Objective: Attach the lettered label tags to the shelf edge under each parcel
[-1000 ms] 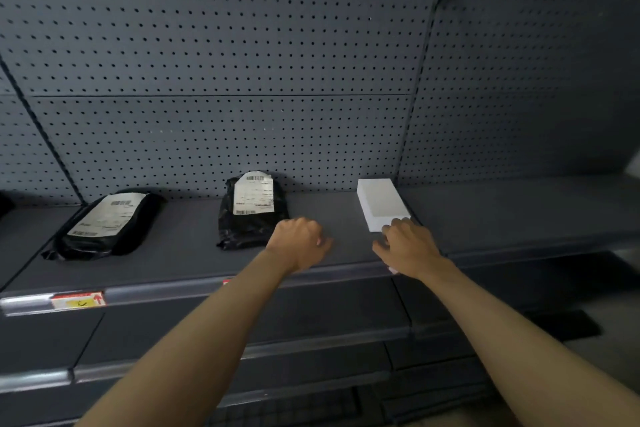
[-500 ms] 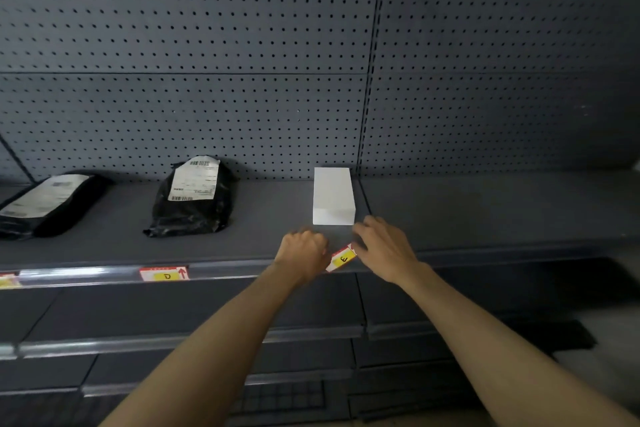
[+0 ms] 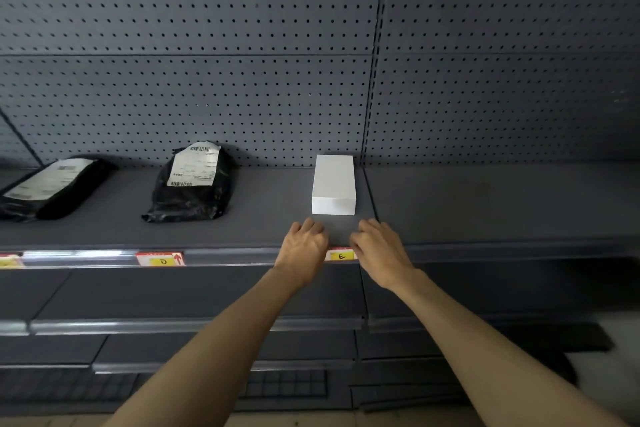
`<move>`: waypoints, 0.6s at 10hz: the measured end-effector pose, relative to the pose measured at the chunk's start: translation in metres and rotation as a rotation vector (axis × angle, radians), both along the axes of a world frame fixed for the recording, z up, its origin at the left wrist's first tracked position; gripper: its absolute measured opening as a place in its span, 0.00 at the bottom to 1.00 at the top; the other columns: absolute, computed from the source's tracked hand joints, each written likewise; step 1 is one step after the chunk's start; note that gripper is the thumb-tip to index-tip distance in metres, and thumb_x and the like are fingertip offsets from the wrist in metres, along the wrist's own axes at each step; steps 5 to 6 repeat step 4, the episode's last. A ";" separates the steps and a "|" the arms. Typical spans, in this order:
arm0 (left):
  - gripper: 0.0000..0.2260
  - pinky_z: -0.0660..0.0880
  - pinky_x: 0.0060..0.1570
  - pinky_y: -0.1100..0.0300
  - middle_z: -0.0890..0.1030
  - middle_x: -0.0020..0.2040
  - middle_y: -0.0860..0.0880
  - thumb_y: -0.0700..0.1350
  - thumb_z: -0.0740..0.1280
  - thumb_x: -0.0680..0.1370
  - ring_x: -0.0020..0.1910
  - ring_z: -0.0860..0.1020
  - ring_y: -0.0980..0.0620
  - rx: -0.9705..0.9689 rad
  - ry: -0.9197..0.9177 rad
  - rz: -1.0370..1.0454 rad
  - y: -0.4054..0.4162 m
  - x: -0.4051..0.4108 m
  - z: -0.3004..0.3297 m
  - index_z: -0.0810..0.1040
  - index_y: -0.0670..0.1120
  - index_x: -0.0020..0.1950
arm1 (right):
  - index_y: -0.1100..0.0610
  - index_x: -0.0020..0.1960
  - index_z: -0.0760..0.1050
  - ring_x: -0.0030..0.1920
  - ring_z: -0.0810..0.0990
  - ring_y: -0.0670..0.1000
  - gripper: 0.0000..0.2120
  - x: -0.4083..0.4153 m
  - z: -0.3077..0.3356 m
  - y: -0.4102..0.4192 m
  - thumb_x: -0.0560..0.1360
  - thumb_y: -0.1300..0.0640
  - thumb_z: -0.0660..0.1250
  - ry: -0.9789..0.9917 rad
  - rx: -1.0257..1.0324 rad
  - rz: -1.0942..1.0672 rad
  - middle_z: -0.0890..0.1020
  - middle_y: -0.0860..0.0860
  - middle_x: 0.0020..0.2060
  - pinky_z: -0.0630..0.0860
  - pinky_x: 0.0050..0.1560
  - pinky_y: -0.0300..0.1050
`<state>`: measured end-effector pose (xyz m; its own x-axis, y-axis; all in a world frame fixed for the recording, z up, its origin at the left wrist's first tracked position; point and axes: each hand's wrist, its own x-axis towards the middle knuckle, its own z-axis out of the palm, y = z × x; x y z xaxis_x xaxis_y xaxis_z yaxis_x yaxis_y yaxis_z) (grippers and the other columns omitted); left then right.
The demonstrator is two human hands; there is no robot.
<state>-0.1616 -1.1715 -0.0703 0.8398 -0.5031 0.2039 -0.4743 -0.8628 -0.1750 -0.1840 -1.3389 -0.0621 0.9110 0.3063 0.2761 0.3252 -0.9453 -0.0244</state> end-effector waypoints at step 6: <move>0.11 0.73 0.56 0.52 0.78 0.58 0.45 0.46 0.60 0.80 0.58 0.75 0.45 -0.108 0.133 0.049 0.002 -0.003 0.017 0.77 0.45 0.59 | 0.60 0.52 0.78 0.52 0.76 0.55 0.07 -0.002 0.016 0.000 0.77 0.60 0.64 0.111 -0.057 -0.055 0.79 0.55 0.51 0.71 0.55 0.48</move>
